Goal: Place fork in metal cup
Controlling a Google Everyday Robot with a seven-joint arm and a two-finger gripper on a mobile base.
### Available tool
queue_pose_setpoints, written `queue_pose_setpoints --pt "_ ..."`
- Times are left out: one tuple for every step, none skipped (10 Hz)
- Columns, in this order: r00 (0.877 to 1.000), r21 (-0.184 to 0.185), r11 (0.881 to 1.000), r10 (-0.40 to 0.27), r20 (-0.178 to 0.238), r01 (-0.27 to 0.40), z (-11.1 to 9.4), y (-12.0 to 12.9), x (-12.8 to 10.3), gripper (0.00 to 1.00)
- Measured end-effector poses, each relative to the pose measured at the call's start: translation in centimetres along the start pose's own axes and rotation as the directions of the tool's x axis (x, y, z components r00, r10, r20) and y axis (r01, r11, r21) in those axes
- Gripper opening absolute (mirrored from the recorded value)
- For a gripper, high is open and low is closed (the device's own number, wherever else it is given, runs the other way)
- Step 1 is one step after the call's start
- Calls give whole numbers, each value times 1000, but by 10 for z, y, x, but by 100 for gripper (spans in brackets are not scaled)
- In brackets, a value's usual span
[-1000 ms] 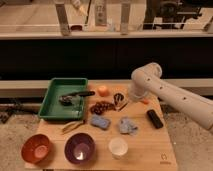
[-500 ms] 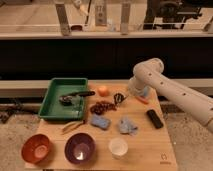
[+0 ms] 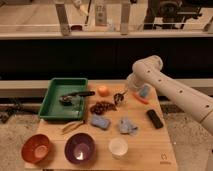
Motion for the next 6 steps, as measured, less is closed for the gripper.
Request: queue_pose_setpoints --pt "1000 -2 1000 0 -10 0 5 -4 2 0" --pt "1000 -3 1000 -1 -19 1 9 -7 5 0" --pt "1000 -7 1000 -1 -27 1 14 -9 8 0" --pt "1000 -10 1000 -3 -31 2 17 -11 9 0" --pt "999 -19 1000 -4 -38 3 23 -12 11 0" --pt "999 -26 1000 -3 -43 2 27 -12 14 0"
